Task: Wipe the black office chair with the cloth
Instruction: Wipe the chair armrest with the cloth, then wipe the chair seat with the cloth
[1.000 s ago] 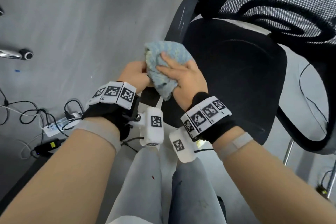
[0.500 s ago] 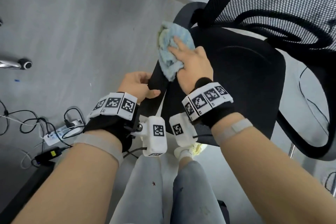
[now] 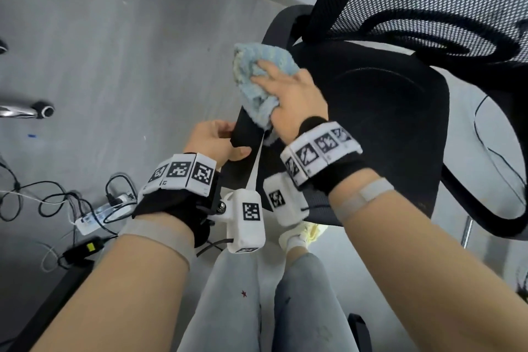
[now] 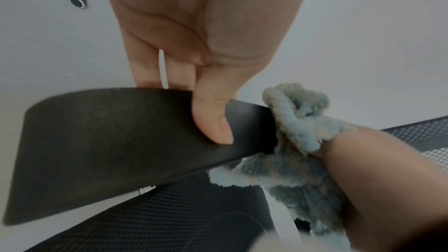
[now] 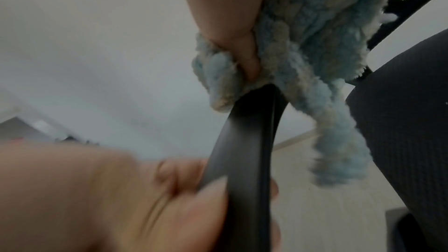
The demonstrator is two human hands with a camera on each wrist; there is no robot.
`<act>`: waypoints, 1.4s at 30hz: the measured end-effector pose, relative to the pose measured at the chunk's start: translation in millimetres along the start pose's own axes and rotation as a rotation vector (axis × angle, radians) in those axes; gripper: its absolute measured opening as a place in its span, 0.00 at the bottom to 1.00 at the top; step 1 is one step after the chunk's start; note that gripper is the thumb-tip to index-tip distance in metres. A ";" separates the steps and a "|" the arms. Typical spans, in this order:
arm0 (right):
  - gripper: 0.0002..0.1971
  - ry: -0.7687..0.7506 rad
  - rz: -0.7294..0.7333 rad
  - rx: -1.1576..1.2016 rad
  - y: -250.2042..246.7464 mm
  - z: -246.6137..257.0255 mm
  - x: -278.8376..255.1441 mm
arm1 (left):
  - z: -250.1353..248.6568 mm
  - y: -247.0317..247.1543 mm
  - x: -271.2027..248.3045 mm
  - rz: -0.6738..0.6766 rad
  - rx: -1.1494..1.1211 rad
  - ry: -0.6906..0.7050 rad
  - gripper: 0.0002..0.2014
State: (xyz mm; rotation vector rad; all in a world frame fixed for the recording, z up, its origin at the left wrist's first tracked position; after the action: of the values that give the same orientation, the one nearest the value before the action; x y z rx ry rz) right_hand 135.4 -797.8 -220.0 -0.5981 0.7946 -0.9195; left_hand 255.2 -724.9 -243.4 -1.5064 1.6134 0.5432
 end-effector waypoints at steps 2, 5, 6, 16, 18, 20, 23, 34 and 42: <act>0.28 0.028 -0.024 -0.016 -10.6 -5.4 19.3 | 1.5 0.1 0.2 -0.026 -0.026 0.008 0.18; 0.31 0.096 -0.054 0.045 -17.4 -14.3 41.2 | 4.4 -0.6 0.7 -0.111 -0.048 0.061 0.15; 0.31 0.111 -0.049 0.073 -15.0 -15.5 39.5 | 6.2 -0.8 -0.5 -0.153 -0.058 0.083 0.16; 0.21 -0.184 -0.073 0.373 40.5 -46.3 -70.9 | 23.1 9.1 -8.5 -0.323 -0.159 0.197 0.17; 0.23 -0.086 -0.137 0.492 45.7 -74.1 -79.3 | 27.3 10.3 -10.0 -0.353 -0.128 0.192 0.16; 0.22 0.028 -0.187 0.632 46.2 -104.0 -86.3 | 26.4 12.3 -13.1 -0.421 -0.093 0.215 0.16; 0.20 0.280 -0.316 0.875 27.0 -147.9 -105.9 | 15.9 16.5 -24.8 -0.589 -0.067 0.272 0.16; 0.20 0.421 -0.555 0.802 -24.7 -253.1 -128.5 | -0.7 109.0 -23.3 -0.496 -0.199 0.385 0.11; 0.27 0.378 -0.149 0.346 35.7 -227.4 -112.2 | 93.5 135.9 27.7 -0.334 0.282 0.042 0.28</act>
State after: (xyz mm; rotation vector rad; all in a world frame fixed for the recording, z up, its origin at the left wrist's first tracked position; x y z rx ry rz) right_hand -73.3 -710.2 -339.8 -0.1811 0.9066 -1.2975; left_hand 153.7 -642.9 -348.1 -1.5343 1.3631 0.0940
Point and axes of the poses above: each hand's wrist, its own x-axis towards the middle knuckle, its own y-axis out of the palm, z = x × y, the point moved 5 cm from there along x, towards the middle knuckle, and after that the axes turned 9 degrees about x, right-handed, at the moved point
